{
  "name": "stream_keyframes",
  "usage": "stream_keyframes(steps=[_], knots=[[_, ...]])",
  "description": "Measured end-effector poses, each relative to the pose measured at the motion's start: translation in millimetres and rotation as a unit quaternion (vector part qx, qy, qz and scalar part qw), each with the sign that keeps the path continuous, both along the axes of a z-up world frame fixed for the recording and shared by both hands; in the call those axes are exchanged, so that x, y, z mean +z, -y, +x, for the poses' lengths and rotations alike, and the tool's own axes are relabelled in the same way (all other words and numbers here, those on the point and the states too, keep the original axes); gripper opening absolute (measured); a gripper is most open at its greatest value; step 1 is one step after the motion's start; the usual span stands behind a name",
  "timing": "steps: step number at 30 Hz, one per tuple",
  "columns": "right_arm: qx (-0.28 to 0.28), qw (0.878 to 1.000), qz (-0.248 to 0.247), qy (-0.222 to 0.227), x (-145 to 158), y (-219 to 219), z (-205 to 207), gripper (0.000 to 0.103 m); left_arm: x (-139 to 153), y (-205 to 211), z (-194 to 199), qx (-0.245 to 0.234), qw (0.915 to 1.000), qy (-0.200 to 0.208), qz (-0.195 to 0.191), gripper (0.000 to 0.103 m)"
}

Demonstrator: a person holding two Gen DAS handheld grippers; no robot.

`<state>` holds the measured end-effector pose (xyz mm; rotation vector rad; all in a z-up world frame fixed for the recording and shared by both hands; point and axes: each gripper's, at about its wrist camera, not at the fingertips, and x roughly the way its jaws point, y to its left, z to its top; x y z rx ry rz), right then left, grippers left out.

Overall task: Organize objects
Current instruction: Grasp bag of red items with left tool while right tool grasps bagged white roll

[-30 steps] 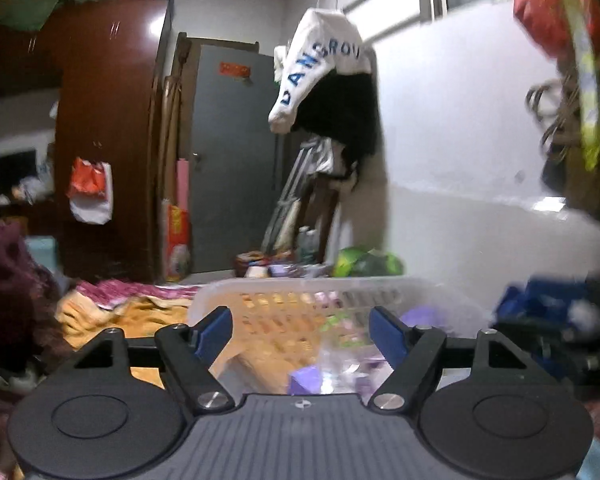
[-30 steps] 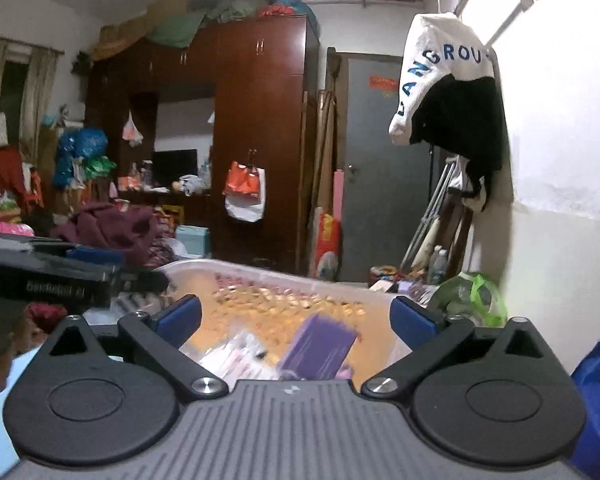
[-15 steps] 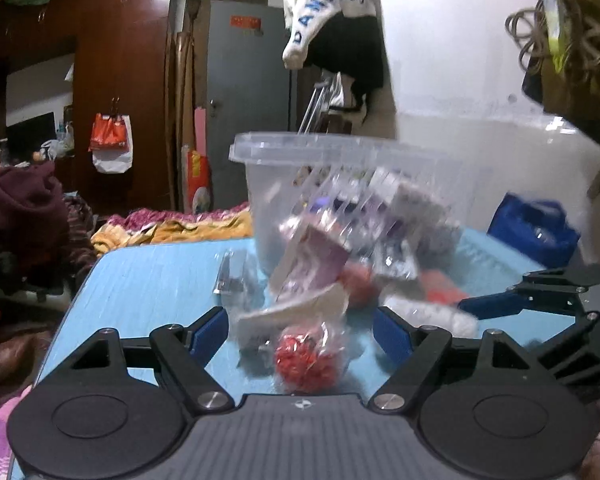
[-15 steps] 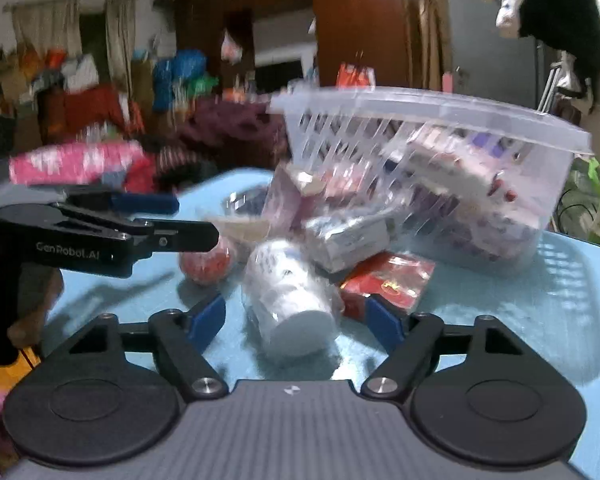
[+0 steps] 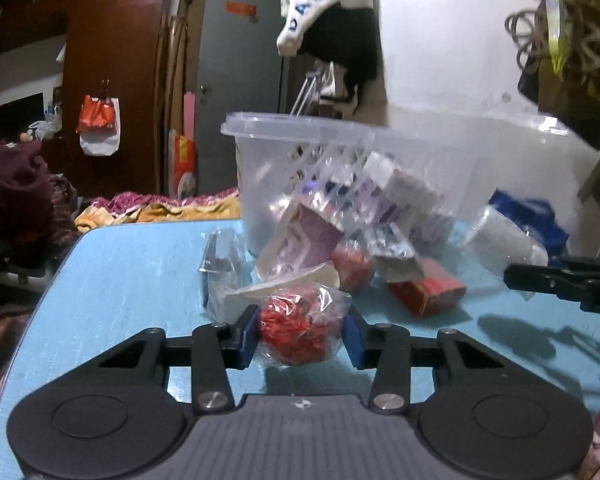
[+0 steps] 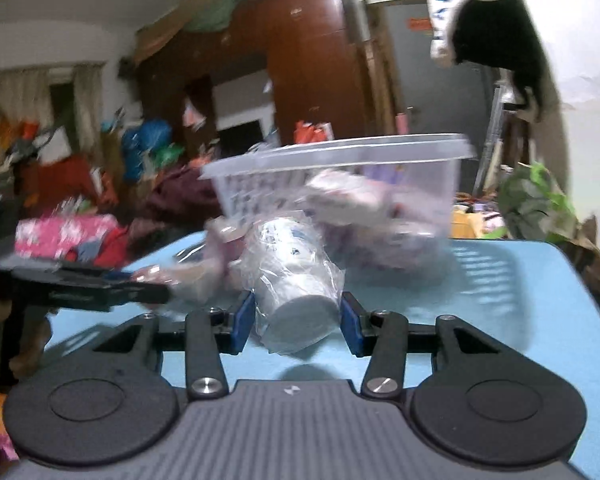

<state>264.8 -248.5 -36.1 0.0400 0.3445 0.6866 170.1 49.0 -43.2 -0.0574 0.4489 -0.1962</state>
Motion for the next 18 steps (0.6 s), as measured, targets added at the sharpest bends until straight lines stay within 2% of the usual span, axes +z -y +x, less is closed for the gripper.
stream_keyframes(steps=[4,7,11,18], knots=[[-0.012,1.0,0.022,-0.006,-3.2,8.2,4.4,0.049,0.7,-2.0,1.2,-0.002,0.9999,0.002,-0.015,0.047],[-0.014,1.0,0.01,0.004,-4.1,2.4,1.1,0.049,1.1,-0.8,0.2,-0.002,0.9999,0.008,-0.012,0.047],[-0.02,1.0,0.018,0.005,-5.5,10.5,-5.1,0.049,1.3,-0.8,-1.4,-0.003,0.9998,0.015,-0.012,0.047],[-0.033,0.999,0.017,0.031,-6.3,14.3,-14.8,0.049,3.0,-1.2,-12.2,-0.013,0.9985,0.053,-0.01,0.047]])
